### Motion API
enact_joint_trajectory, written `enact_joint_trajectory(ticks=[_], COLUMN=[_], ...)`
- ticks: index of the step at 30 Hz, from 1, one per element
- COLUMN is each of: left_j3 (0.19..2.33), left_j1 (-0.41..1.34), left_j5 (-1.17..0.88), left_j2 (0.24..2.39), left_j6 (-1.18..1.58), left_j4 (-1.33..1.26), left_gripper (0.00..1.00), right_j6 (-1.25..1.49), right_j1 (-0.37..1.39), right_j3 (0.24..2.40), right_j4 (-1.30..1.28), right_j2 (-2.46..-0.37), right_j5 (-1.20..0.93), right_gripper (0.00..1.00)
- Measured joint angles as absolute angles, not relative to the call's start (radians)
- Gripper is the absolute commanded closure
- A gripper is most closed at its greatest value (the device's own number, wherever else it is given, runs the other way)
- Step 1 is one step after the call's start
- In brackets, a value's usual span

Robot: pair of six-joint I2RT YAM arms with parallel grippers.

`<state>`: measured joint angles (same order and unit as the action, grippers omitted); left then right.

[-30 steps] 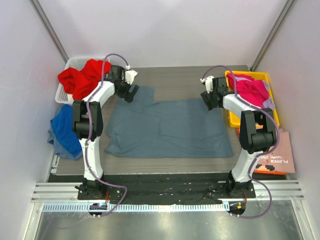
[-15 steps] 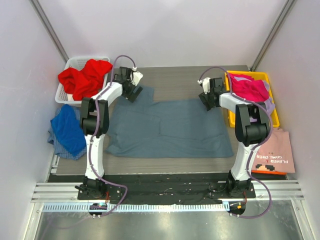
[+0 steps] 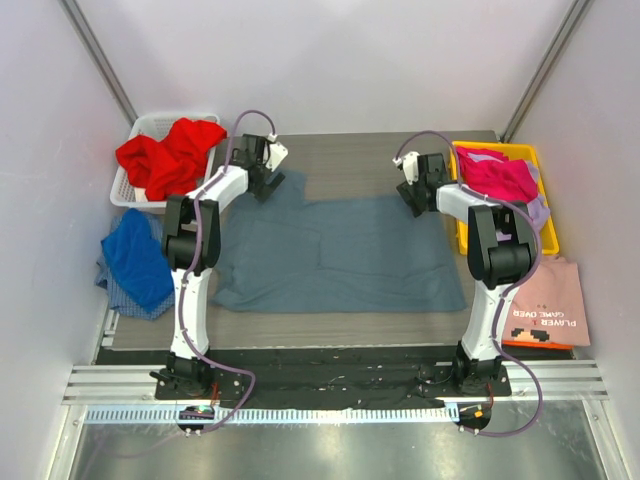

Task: Fold and stack the t-shirts
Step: Grap the side of the flattened tshirt furthest away from the robot with both arms

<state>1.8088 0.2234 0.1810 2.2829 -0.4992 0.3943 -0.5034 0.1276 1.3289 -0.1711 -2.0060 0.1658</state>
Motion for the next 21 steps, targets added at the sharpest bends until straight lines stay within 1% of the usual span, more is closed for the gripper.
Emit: enact_joint_trajectory(ticks=[9, 21], left_j3=[1.797, 1.81], left_j1=[0.224, 0.224], left_j5=[0.228, 0.218], left_j2=[2.285, 2.285], left_j6=[-0.511, -0.5], left_j4=[0.354, 0.376], left_gripper=[0.0, 0.0], right_j6=[-0.525, -0.524], right_j1=[0.101, 0.093], right_j3=[1.333, 1.377], right_j4=[-0.157, -0.191], right_j2=[-2.014, -2.032], right_j5=[0.18, 0.173], right_gripper=[0.3, 0.31])
